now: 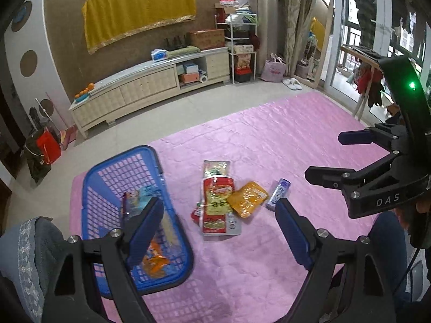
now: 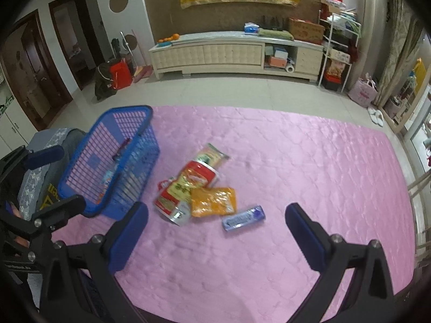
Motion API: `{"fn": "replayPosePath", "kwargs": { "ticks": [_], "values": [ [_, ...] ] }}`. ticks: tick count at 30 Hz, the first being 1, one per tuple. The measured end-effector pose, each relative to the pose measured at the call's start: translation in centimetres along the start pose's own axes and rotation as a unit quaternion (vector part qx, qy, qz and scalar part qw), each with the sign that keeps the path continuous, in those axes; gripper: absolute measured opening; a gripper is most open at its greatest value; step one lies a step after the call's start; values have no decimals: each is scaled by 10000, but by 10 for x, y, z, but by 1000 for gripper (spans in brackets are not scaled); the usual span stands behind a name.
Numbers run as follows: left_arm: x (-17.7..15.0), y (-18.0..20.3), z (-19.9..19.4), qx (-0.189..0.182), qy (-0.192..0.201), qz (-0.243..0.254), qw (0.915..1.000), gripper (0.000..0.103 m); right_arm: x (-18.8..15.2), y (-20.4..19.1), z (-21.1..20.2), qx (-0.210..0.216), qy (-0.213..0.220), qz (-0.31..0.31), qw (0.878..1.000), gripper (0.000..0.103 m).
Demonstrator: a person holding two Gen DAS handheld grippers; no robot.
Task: Organize snacks
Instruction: 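Withdraw both tools from the basket toward the remaining snacks, then grasp the purple Doublemint gum tube with the left tool and lift it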
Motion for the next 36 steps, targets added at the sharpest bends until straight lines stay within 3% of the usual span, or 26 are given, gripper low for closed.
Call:
{"fn": "replayPosePath", "kwargs": {
  "ticks": [17,33,36],
  "values": [
    [-3,45,92,-359,-552,348,9972,83,-39,68,51,-357,-226,192,9989,103],
    [-10,71,198,-722,-1296,802,9857,83,-66,120,123,-556,-397,370,9970,103],
    [-8,75,216,-793,-1416,887,9828,79,-69,131,131,-586,-351,471,9966,103]
  ]
}}
Point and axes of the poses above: each gripper's, at about its wrist camera, not at the fingertips, and z roughly the way its jaws point, y to its right, x to its top, the point moved 6 cm from there along z, roughly the way its jaws point, and after that the axes turned 14 degrees about -x, right-handed, at the moved point
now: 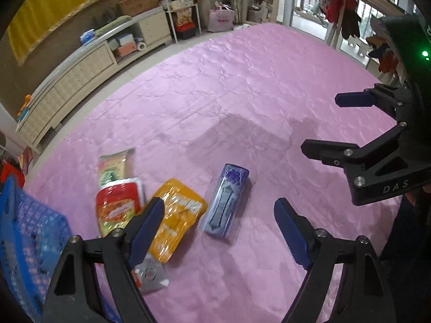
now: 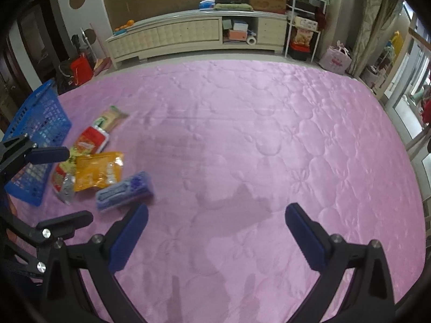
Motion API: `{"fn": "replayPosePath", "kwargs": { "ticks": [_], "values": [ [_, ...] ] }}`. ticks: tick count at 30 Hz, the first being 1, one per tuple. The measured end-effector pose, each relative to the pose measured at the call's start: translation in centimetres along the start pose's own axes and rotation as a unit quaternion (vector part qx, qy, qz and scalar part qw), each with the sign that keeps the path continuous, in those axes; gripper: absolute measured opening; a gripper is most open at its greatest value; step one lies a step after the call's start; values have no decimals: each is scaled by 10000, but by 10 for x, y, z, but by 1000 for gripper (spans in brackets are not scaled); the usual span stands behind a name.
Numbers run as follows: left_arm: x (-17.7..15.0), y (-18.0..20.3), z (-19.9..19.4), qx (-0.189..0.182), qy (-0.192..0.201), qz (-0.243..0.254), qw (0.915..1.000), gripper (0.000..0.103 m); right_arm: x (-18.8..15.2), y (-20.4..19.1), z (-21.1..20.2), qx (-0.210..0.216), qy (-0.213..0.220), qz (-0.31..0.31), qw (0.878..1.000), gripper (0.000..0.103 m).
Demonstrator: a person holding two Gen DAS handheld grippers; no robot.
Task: Organize snacks
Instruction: 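Grasp the purple Doublemint gum tube with the left tool and lift it, then carry the gum tube into the basket with the left tool while the right tool reaches the yellow sauce pack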
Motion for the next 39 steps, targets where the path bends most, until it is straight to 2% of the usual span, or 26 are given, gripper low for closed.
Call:
{"fn": "replayPosePath", "kwargs": {
  "ticks": [2,4,7,13,20,24,28,31,39],
  "values": [
    [3,1,11,-96,-128,30,9999,71,-2,7,7,-58,-69,75,9999,103],
    [3,-3,25,-183,-297,0,9994,55,-2,9,10,31,-119,108,9999,103],
    [4,-5,44,-309,-537,-93,9980,39,-2,10,11,6,-100,78,9999,103],
    [2,-5,61,-270,-711,-198,9969,37,-4,9,18,41,-190,42,9998,103],
    [2,-1,62,-218,-574,-386,9974,32,-6,4,19,117,-255,31,9996,103],
    [-9,-6,53,-145,-398,-645,9970,29,-6,-3,20,195,-294,2,9994,103],
    [-19,-14,31,-45,-81,-859,9963,29,-8,-18,19,248,-271,-233,9991,103],
    [-27,-17,8,227,121,-776,9966,29,-9,-29,20,289,-304,-347,9985,103],
    [-41,-42,-48,575,525,-911,9928,29,6,-74,18,1019,-705,-328,9917,103]
  ]
}}
Point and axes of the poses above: each gripper's, at about its wrist camera, not at the fingertips, and z roughly the way its jaws point, y to its right, x to its top, the point moved 6 cm from there along z, roughly the way its jaws point, and after that the axes turned 14 degrees about -x, right-handed, at the moved point
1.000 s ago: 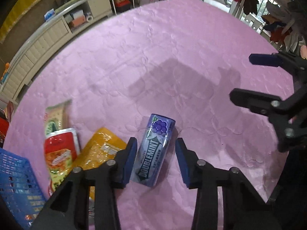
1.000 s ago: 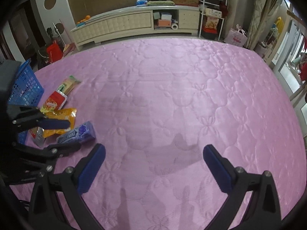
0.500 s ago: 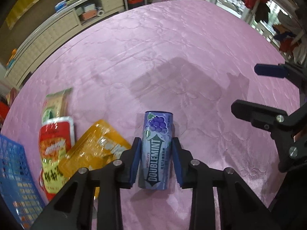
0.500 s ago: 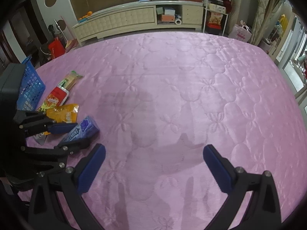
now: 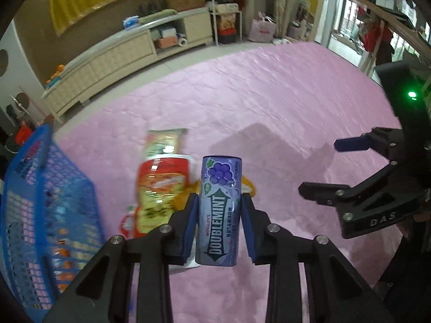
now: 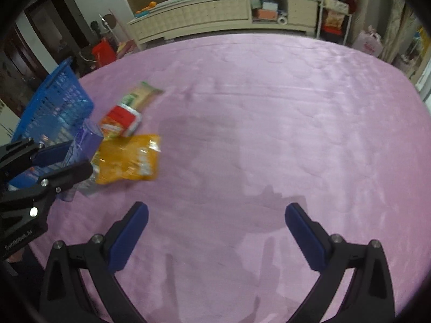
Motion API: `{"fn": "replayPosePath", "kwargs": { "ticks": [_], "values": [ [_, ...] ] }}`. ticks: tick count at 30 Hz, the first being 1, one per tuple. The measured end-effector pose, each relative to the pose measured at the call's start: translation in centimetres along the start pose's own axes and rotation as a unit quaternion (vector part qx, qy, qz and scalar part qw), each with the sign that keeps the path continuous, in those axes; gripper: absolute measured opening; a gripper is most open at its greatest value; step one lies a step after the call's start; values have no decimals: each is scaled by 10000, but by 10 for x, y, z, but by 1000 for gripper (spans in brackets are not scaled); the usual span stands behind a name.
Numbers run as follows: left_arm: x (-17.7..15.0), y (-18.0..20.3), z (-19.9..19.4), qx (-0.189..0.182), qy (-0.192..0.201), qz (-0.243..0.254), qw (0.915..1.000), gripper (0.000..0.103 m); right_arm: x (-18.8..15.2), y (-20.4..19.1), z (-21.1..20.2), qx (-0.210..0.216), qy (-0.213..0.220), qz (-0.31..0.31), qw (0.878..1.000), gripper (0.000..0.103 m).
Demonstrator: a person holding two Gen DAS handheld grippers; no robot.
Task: Organize snacks
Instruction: 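Carry the gum tube into the basket with the left tool while the right tool reaches the yellow sauce pack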
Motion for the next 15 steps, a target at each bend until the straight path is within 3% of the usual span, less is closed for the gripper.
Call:
{"fn": "replayPosePath", "kwargs": {
  "ticks": [8,15],
  "values": [
    [1,-30,-54,263,527,-363,9976,29,32,-50,13,193,-222,-610,9977,103],
    [-2,-65,-109,456,962,-617,9924,29,41,-83,35,346,-720,-516,9955,103]
  ]
}}
Point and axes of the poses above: each gripper's, at about its wrist camera, not at the fingertips, and z roughly the way its jaws point, y to its right, x to its top, the point moved 6 cm from there along z, roughly the way its jaws point, and after that the axes turned 14 degrees about -x, right-handed, at the moved point
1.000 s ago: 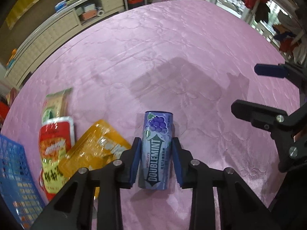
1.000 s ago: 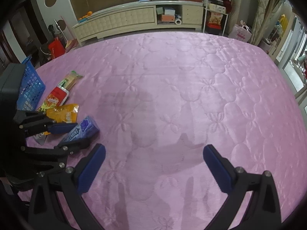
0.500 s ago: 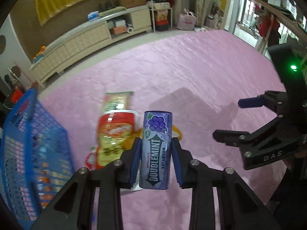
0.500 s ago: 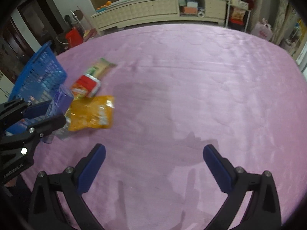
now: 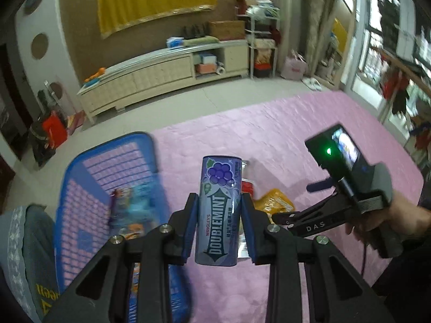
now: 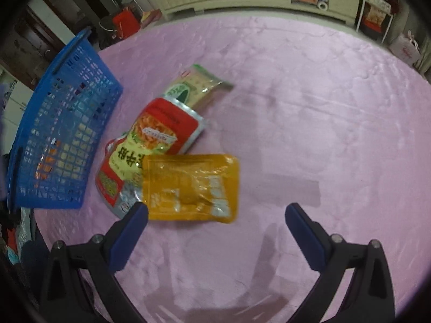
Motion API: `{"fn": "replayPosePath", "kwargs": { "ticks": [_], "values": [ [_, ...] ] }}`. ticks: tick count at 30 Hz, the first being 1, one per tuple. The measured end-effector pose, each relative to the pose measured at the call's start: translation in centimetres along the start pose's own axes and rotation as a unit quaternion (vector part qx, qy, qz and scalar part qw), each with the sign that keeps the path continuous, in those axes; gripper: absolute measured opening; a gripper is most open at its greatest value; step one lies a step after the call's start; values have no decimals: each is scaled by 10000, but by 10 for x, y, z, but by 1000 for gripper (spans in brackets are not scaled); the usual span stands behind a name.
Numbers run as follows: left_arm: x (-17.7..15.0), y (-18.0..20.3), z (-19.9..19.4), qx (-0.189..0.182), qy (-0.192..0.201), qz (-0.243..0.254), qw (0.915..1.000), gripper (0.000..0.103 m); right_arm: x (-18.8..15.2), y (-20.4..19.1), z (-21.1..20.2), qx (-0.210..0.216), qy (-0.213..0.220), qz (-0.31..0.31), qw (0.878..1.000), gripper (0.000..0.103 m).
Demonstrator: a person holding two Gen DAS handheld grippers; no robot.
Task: Organize snacks
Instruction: 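Carry the gum tube into the basket with the left tool while the right tool reaches the yellow sauce pack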
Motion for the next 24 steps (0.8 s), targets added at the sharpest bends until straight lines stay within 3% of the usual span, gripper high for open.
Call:
{"fn": "replayPosePath", "kwargs": {
  "ticks": [8,14,20,24],
  "values": [
    [-9,-76,-25,501,-119,-637,9966,29,15,-25,23,-170,-383,-88,9991,103],
    [-24,-112,-30,411,-204,-1026,9937,29,22,-39,33,-293,-470,-149,9984,103],
    [-28,-119,-22,194,-312,-1167,9925,29,23,-72,44,-698,-414,-531,9953,102],
    [-25,-118,-7,60,-485,-1212,9914,29,21,-81,44,-727,-404,-560,9950,94]
  ]
}}
Point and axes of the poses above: each gripper's, at about its wrist camera, not at the fingertips, and z roughly the way its jaws point, y to its right, x to its top, the point moved 6 cm from there along z, roughly the way its jaws point, and after that the axes turned 14 degrees about -x, right-handed, at the moved point
